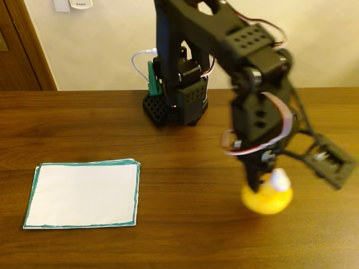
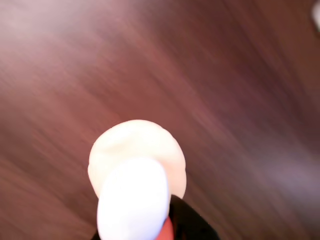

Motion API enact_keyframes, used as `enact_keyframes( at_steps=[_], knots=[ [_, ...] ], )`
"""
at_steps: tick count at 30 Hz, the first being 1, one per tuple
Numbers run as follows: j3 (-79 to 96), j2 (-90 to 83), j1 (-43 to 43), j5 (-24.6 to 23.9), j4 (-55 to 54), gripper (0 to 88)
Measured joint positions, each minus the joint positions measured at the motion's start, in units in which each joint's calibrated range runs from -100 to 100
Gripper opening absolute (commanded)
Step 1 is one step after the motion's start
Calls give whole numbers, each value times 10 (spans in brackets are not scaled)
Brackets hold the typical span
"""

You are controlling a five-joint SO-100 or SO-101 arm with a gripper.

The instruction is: Grab the yellow duck toy and put inside the green color rectangle box on the table

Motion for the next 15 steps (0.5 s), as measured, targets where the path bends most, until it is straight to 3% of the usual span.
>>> enact_keyframes(
  at_steps=[9, 15],
  knots=[
    [49, -120, 362, 101, 24, 2],
    [57, -141, 555, 127, 27, 2]
  ],
)
